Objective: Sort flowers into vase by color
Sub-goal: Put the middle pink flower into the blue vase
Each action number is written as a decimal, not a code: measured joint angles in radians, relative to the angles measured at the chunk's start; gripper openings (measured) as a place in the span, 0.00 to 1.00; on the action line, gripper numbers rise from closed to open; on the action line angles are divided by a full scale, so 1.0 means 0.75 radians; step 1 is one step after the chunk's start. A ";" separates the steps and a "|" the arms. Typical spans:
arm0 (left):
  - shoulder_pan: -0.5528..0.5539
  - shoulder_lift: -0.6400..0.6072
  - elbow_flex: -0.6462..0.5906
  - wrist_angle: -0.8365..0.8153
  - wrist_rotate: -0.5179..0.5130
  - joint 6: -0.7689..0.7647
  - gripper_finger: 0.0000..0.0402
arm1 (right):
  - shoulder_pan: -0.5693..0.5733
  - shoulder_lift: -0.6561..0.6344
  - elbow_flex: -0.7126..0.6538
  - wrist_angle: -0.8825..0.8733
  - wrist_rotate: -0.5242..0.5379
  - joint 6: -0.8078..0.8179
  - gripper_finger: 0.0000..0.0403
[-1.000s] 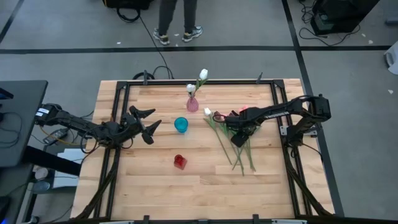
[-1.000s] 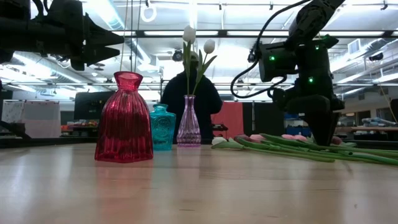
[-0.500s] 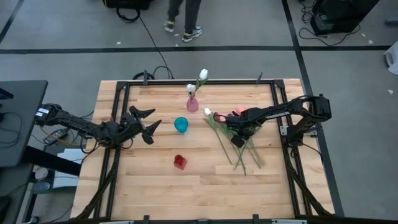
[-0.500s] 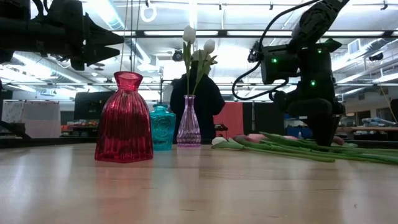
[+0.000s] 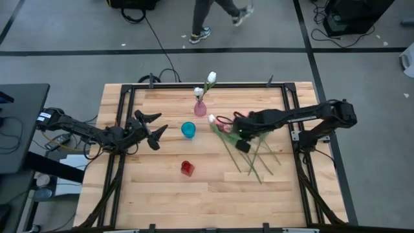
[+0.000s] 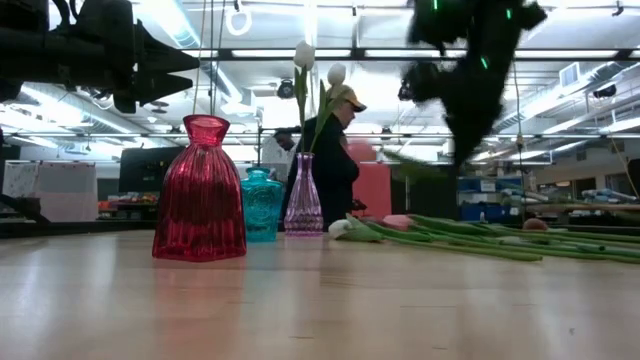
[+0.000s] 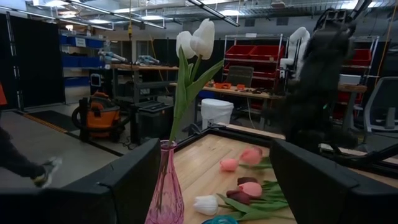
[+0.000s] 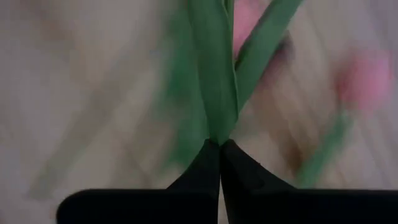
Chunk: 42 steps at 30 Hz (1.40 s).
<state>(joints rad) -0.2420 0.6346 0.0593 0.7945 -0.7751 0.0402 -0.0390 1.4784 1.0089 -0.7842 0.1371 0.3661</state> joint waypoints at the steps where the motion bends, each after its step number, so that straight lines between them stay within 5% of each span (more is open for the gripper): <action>1: 0.000 0.000 0.000 0.000 0.000 0.000 0.77 | 0.025 -0.009 0.010 0.090 -0.002 -0.053 0.03; 13: 0.000 0.000 0.000 -0.029 0.096 -0.065 0.77 | 0.094 0.183 0.017 1.535 -0.091 -0.586 0.03; 20: 0.000 0.000 0.000 -0.081 0.119 -0.064 0.77 | 0.012 0.333 0.021 2.068 -0.099 -0.779 0.03; 31: 0.000 0.000 0.000 -0.087 0.111 -0.060 0.77 | -0.053 0.457 0.175 2.092 -0.178 -0.831 0.03; 42: 0.000 0.000 0.000 -0.086 0.101 -0.060 0.77 | -0.092 0.492 0.176 1.844 -0.104 -0.716 0.05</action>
<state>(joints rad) -0.2420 0.6346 0.0593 0.7303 -0.6991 -0.0048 -0.1082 1.8477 1.1412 0.5988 0.0590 -0.1712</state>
